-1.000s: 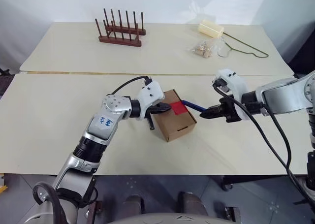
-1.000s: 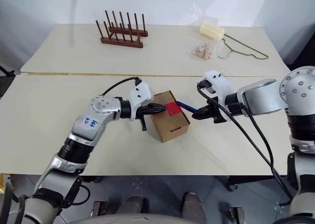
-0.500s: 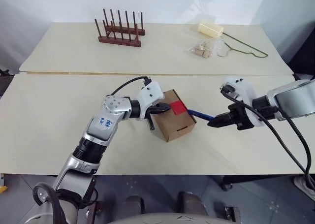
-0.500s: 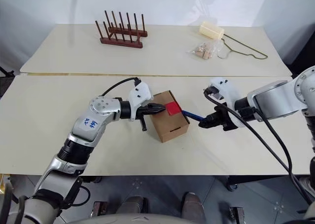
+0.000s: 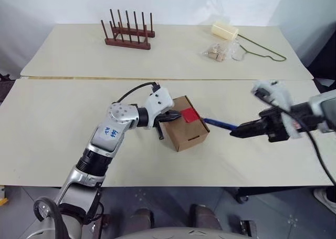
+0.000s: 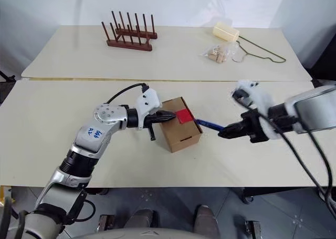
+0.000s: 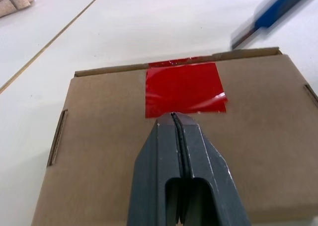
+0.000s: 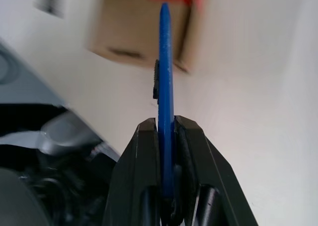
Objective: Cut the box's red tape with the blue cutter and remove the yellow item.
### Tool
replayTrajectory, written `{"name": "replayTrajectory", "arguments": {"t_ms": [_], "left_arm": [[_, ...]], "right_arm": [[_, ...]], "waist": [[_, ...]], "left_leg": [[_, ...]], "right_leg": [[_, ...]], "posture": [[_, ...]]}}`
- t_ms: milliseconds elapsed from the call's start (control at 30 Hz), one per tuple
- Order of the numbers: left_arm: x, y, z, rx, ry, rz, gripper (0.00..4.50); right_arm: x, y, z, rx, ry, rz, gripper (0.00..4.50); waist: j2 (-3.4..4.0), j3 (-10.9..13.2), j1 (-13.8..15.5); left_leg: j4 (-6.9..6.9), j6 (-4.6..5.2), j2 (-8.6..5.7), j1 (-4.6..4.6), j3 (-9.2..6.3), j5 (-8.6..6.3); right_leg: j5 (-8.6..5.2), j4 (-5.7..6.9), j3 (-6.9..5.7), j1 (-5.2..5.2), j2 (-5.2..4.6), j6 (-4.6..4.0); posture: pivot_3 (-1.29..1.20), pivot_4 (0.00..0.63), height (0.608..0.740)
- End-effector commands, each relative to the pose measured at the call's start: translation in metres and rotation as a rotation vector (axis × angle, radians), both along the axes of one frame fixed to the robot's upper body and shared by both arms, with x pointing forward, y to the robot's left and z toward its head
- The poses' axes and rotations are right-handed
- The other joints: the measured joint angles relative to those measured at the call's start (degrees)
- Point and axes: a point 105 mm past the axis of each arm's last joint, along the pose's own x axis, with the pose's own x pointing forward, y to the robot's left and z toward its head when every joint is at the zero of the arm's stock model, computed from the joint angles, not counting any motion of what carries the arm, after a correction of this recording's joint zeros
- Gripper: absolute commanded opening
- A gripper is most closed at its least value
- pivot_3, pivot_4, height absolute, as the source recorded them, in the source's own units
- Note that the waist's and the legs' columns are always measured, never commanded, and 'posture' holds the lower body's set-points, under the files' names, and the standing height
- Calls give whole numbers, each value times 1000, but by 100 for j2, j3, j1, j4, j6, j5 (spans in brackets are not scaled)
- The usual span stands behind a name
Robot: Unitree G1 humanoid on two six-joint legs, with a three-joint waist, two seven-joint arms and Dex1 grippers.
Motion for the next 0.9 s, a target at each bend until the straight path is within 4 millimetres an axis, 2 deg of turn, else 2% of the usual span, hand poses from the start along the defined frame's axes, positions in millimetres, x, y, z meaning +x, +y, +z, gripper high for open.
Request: {"name": "replayTrajectory", "arguments": {"t_ms": [33,100,200,300,367,400,433,500,600,667,700,767,900], "left_arm": [[-9,17,-16,29,55,-34,0],[-13,25,-3,-7,18,-62,0],[-16,43,20,-63,-71,-51,0],[-16,63,33,-101,-126,-1,0],[-20,75,36,-126,-121,24,0],[-28,87,31,-118,-99,37,0],[-33,94,27,-111,-84,44,0],[-45,109,16,-93,-45,91,0],[-54,113,10,-86,-22,117,0],[-57,113,7,-87,-14,137,0],[-59,113,5,-87,-10,150,0],[-60,114,1,-96,-10,181,0],[-59,113,-3,-97,-5,222,0]], "right_arm": [[7,-24,27,-9,-173,-80,148],[25,-45,28,18,-240,-182,148],[48,-79,5,-14,-343,-276,148],[68,-107,-18,-47,-496,-322,148],[84,-136,-36,-144,-601,-420,148],[93,-158,-48,-204,-678,-493,148],[97,-171,-58,-251,-726,-530,148],[102,-191,-75,-210,-803,-622,148],[102,-193,-88,-181,-823,-592,148],[100,-196,-101,-205,-776,-557,148],[99,-196,-103,-161,-742,-557,148],[95,-187,-103,-69,-705,-489,883],[83,-181,-95,-13,-635,-388,2079]], "waist": [[-1,0,12],[-2,0,12],[-5,3,32],[-7,4,42],[4,10,45],[7,11,42],[4,10,21],[7,12,-38],[23,21,-45],[39,29,-36],[41,29,-37],[45,27,-47],[46,27,-46]], "left_leg": [[0,1,0,0,0,-1],[0,2,0,0,5,-2],[2,3,0,-2,10,-2],[2,2,-2,-7,14,-2],[3,2,-4,-9,17,-2],[4,2,-4,-9,18,-2],[2,2,-5,-9,20,-2],[-4,1,-4,-5,19,-2],[-9,-1,-2,-5,21,-1],[4,-2,-3,-9,21,0],[5,-2,-3,-7,21,1],[5,-3,-2,1,20,0],[3,-3,0,9,19,0]], "right_leg": [[0,-1,0,0,0,0],[0,-6,1,1,0,0],[4,-8,4,0,0,1],[6,-2,8,-12,-1,6],[7,-3,8,-14,-4,8],[7,-3,8,-14,-4,8],[8,-4,9,-15,-5,9],[8,-12,7,-10,-5,9],[8,-17,6,-10,-4,9],[10,-15,6,-8,-5,14],[12,-16,7,-2,-5,16],[12,-18,7,6,-4,15],[12,-18,6,12,-3,15]], "posture": [[0,150,740],[0,150,740],[0,150,740],[0,150,740],[0,150,740],[0,150,740],[0,150,740],[0,150,740],[0,150,740],[0,150,740],[0,150,740],[0,150,740],[0,150,740]]}}
